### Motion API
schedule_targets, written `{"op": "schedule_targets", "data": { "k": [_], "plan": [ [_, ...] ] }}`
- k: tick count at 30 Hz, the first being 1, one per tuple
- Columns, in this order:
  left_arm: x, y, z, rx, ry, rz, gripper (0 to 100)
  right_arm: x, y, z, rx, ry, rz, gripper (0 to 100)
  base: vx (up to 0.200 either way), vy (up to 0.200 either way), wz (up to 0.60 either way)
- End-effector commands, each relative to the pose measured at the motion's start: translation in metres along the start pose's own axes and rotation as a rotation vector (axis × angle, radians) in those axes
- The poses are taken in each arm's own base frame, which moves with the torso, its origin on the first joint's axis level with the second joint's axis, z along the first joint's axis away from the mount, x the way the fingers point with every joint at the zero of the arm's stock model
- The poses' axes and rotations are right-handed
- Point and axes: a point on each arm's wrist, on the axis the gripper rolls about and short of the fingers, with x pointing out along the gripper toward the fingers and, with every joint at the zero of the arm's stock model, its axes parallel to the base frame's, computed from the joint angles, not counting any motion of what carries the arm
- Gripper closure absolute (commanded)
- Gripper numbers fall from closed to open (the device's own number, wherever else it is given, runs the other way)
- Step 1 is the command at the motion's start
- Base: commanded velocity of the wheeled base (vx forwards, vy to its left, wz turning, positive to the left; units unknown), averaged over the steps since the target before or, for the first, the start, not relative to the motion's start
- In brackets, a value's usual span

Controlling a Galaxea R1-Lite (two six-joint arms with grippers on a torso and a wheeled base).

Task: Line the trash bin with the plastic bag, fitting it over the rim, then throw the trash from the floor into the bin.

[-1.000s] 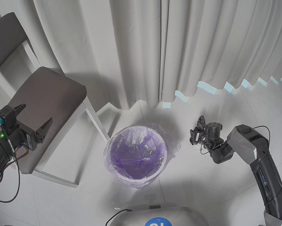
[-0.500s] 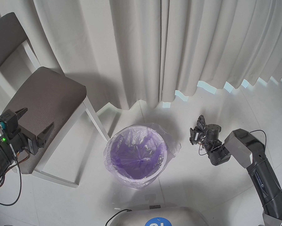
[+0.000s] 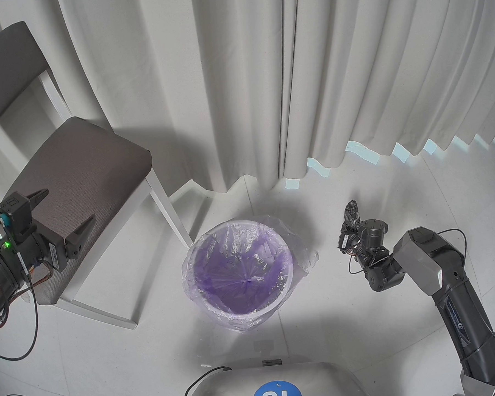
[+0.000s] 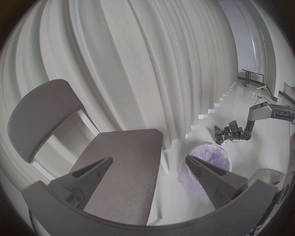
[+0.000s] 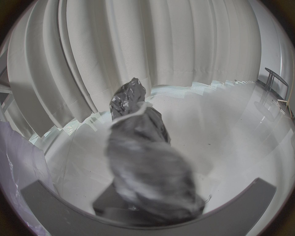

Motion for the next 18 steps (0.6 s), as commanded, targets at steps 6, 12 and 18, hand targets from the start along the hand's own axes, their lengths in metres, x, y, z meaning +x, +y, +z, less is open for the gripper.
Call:
{"op": "schedule_targets", "data": {
  "k": [6, 12, 18],
  "plan": [
    [0.0, -0.001, -0.001, -0.002, -0.003, -0.019, 0, 0.0, -0.001, -0.002, 0.003, 0.008, 0.002, 100, 0.0, 0.0, 0.0],
    [-0.007, -0.003, 0.01, 0.04, -0.086, -0.079, 0, 0.0, 0.0, -0.001, 0.007, 0.005, 0.006, 100, 0.0, 0.0, 0.0],
    [-0.005, -0.019, 0.021, 0.059, -0.189, -0.193, 0, -0.001, 0.0, 0.001, 0.008, 0.006, 0.001, 100, 0.0, 0.0, 0.0]
  ]
}}
